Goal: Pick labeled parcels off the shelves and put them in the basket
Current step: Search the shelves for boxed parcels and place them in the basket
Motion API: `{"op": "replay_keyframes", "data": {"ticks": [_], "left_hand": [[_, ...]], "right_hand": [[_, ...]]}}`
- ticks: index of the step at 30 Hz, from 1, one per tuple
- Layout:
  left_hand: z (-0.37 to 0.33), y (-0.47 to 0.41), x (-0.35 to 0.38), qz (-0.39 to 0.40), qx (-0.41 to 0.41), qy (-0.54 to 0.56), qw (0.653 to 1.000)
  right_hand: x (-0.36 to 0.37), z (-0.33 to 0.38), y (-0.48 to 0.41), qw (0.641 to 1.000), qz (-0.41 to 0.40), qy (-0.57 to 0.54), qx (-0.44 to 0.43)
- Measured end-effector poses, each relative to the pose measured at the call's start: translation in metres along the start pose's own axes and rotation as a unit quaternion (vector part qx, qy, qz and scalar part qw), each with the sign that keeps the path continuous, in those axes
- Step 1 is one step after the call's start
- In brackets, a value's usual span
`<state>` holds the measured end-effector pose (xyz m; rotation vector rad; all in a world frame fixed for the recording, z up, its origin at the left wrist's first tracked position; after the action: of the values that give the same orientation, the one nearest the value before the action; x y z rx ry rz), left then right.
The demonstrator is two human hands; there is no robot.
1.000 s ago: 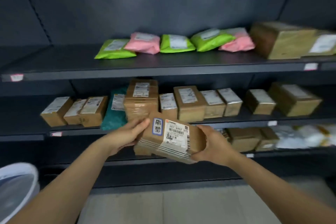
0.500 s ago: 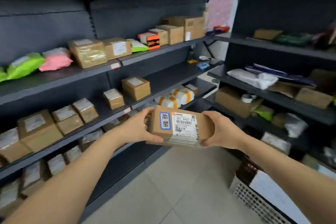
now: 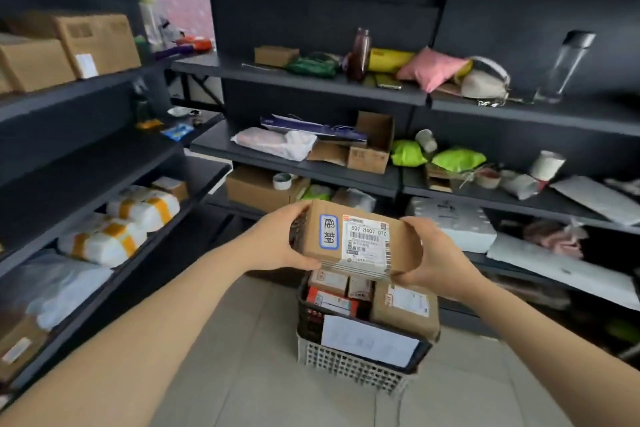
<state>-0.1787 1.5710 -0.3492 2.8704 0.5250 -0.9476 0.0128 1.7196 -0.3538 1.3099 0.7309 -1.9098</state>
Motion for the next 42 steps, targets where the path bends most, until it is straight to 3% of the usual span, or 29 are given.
{"op": "replay_keyframes", "data": {"ticks": [8,16,27,34,37,42], "left_hand": [[0.063,-0.141,0.018,0.033,0.000,-0.037,0.999],[0.208,-0.202,0.100,0.055,-0.137,-0.034,0.988],[0.354,-0.225,0.207,0.098,-0.243,-0.021,0.965],[0.399,-0.225,0.241,0.141,-0.285,-0.103,0.943],[0.408,-0.224,0.249,0.162,-0.283,-0.123,0.937],[0.415,-0.224,0.255,0.163,-0.256,-0.149,0.941]], "right_hand": [[0.052,-0.067,-0.100,0.994,0.008,-0.020,0.109],[0.189,-0.127,-0.160,0.975,0.099,0.001,0.198],[0.365,-0.195,-0.197,0.957,0.215,0.031,0.191],[0.415,-0.208,-0.200,0.933,0.300,0.155,0.127],[0.430,-0.210,-0.197,0.922,0.334,0.156,0.118],[0.445,-0.209,-0.193,0.919,0.337,0.190,0.079]]}}
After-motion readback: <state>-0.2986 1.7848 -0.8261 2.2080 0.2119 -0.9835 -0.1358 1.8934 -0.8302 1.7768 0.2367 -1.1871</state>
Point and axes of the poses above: each hand's wrist, its own y-axis away from the middle knuckle, its own x-axis out of the palm, z = x × y, the point moved 7 cm from there along -y, towards the middle knuckle, and after that the axes turned 11 degrees about y, right-handed, at the moved point
